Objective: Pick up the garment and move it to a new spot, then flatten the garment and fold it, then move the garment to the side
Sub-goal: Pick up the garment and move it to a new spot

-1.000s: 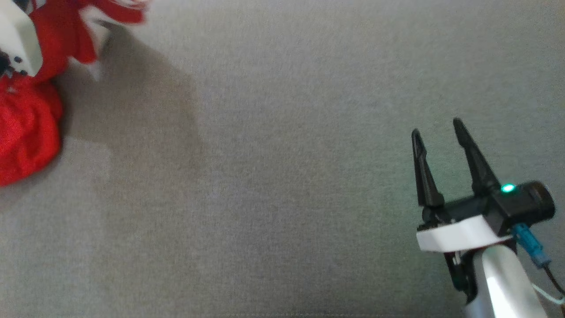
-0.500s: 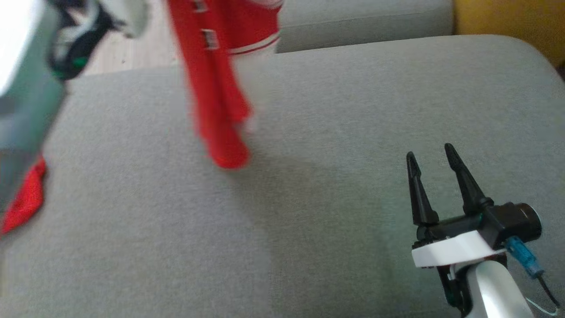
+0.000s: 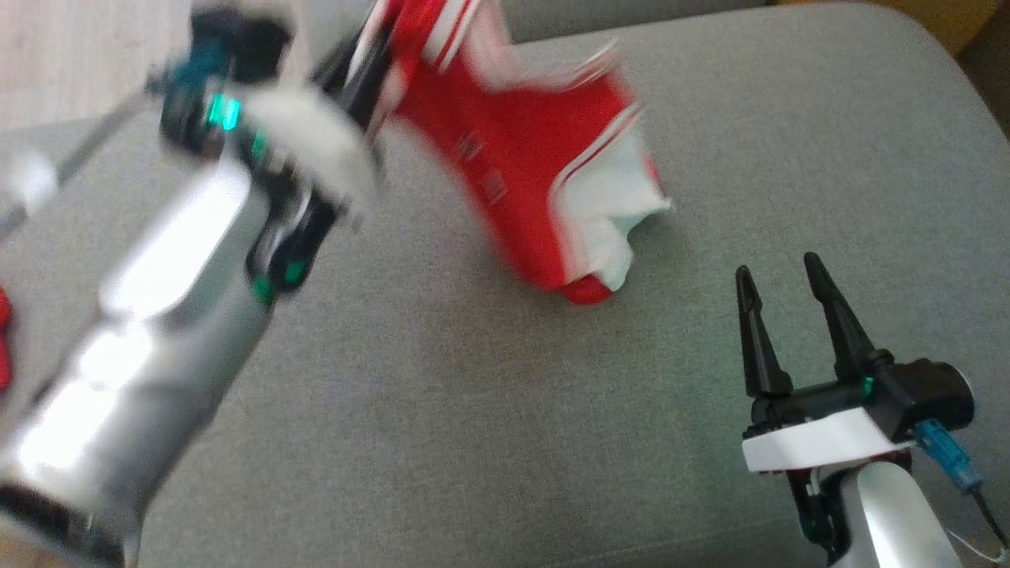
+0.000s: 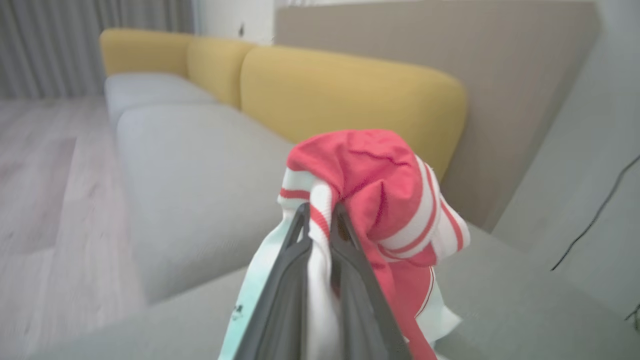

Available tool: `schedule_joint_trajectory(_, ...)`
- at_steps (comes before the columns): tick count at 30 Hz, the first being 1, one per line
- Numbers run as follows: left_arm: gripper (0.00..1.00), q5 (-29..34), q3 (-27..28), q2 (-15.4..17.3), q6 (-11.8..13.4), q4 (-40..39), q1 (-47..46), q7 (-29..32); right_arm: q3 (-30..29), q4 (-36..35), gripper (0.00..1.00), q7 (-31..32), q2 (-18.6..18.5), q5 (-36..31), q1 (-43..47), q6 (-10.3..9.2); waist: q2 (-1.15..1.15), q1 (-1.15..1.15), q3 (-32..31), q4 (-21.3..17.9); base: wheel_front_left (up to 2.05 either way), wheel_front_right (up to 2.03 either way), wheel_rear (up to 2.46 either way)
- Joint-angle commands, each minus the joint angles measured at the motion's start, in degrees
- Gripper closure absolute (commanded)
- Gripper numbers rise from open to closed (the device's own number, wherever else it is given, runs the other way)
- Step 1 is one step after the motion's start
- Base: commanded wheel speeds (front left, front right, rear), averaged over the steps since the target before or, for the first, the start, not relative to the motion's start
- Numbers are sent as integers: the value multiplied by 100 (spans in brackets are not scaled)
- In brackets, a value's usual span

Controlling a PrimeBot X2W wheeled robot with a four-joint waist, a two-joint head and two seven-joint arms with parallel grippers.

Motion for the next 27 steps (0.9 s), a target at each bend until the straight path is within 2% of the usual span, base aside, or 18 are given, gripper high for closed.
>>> schedule_joint_trajectory(1, 100, -71, 312, 319, 69, 67, 70, -180, 99, -201, 0, -61, -22, 29, -275, 44, 0, -1, 150, -59, 0, 0, 0)
schedule_joint_trajectory(8, 100, -138, 413, 566, 152, 1128, 1087, -993, -3, -280, 0, -62, -22, -37, -350, 44, 0, -1, 462, -28, 0, 0, 0)
schedule_joint_trajectory(9, 92, -120, 417, 569, 167, 1256, 1144, -1094, -12, -286, 0, -62, -22, -48, -356, 44, 0, -1, 486, -17, 0, 0, 0)
schedule_joint_trajectory(11, 18, -66, 384, 552, 147, 1464, 1220, -1258, -26, -281, 0, -62, -22, -81, -362, 44, 0, -1, 515, 16, 0, 0, 0)
schedule_joint_trajectory(12, 0, -62, 382, 531, 143, 1563, 1247, -1316, -30, -276, 0, -63, -22, -98, -363, 44, 0, -1, 520, 34, 0, 0, 0)
schedule_joint_trajectory(17, 0, 123, 253, 439, 65, 1864, 1210, -1580, -77, -201, 0, -63, -22, -178, -352, 44, 0, -1, 416, 178, 0, 0, 0)
schedule_joint_trajectory(21, 0, 109, 363, 348, 32, 1890, 1213, -1819, -116, -107, 0, -63, -22, -222, -294, 44, 0, -1, 167, 312, 0, 0, 0)
schedule_joint_trajectory(27, 0, 352, 379, 358, 168, 1644, 1537, -1966, -198, 27, 0, -63, -22, -285, -132, 44, 0, -1, -370, 499, 0, 0, 0)
